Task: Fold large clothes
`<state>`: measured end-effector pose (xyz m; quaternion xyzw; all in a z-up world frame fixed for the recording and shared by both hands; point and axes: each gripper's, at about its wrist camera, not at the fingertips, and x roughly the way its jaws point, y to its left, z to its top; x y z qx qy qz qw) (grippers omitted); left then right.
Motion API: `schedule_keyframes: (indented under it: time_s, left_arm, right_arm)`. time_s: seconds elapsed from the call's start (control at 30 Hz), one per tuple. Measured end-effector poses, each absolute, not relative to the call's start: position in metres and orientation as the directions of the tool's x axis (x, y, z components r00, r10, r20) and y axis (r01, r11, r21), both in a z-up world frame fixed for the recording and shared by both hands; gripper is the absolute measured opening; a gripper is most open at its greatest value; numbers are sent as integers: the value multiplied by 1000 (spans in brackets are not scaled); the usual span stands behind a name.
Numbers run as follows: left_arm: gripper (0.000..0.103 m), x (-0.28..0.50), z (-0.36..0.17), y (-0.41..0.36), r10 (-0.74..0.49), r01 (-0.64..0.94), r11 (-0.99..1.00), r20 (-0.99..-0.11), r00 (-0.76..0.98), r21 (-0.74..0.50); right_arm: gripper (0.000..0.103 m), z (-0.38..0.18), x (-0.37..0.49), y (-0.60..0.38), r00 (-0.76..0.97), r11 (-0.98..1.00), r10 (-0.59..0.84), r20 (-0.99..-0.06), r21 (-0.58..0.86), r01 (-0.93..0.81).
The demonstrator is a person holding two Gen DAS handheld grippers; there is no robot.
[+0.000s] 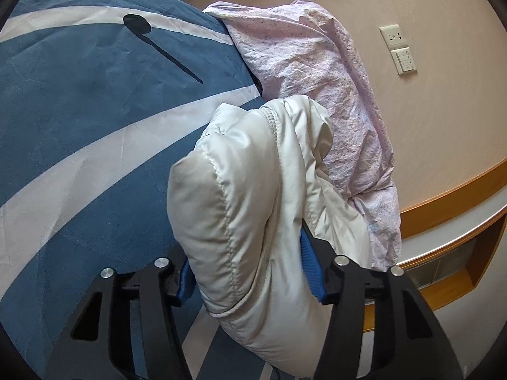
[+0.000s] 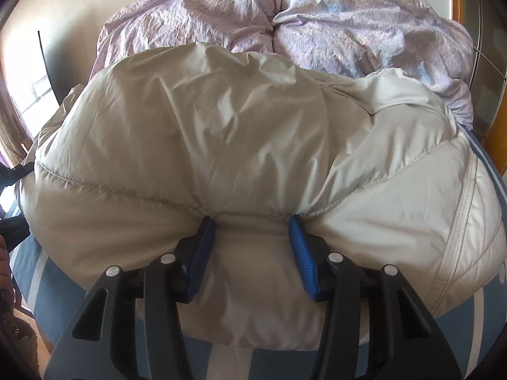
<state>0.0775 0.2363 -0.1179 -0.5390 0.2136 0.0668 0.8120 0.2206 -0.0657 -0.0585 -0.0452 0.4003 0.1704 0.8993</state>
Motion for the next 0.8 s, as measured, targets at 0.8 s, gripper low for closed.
schedule_keyframes:
  time_s: [0.8]
  left_arm:
    - [30, 108, 9, 115, -375, 161, 639, -122, 919, -753]
  right_arm:
    - [50, -74, 230, -61, 626, 937, 240, -742, 8, -349]
